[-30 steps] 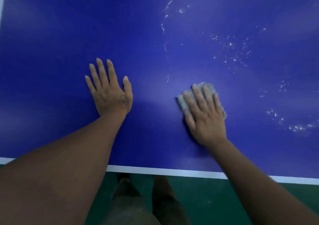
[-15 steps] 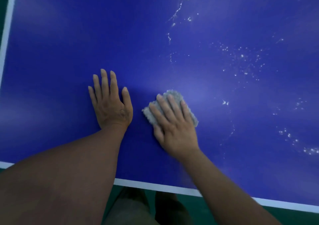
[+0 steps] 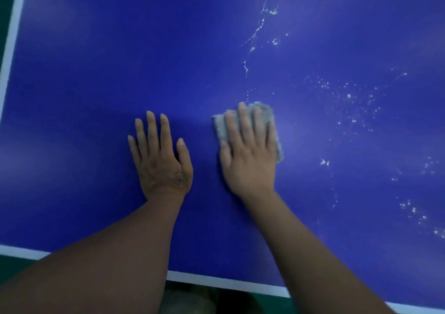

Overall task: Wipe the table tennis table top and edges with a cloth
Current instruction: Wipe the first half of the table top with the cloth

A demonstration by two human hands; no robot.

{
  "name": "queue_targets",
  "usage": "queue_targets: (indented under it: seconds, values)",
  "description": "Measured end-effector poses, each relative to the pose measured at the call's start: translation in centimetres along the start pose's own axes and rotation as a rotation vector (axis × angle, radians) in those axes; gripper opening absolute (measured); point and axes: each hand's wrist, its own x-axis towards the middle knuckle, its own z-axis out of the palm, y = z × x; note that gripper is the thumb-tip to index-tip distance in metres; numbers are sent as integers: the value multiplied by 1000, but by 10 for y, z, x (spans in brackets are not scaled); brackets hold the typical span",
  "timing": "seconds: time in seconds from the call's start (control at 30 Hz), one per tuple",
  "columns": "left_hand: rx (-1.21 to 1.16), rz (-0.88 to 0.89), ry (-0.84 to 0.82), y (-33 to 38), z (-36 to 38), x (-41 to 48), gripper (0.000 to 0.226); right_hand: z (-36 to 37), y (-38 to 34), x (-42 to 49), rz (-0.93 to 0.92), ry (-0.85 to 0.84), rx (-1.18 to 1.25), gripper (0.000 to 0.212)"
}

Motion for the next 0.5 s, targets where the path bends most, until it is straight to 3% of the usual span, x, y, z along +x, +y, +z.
queue_targets:
  seconds: [0.13, 0.27, 0.37, 0.5]
  values:
    - [25, 0, 12, -1, 2, 0, 68, 9, -35, 24, -44, 33, 38, 57]
    - [29, 14, 32, -2, 3, 0, 68, 7, -6, 58, -131, 66, 27, 57]
    - [19, 15, 23, -4, 4, 0, 68, -1, 36, 68, 21, 95, -38, 58]
    - [19, 11, 15, -4, 4, 0, 68, -13, 61, 60, 297, 10, -117, 61]
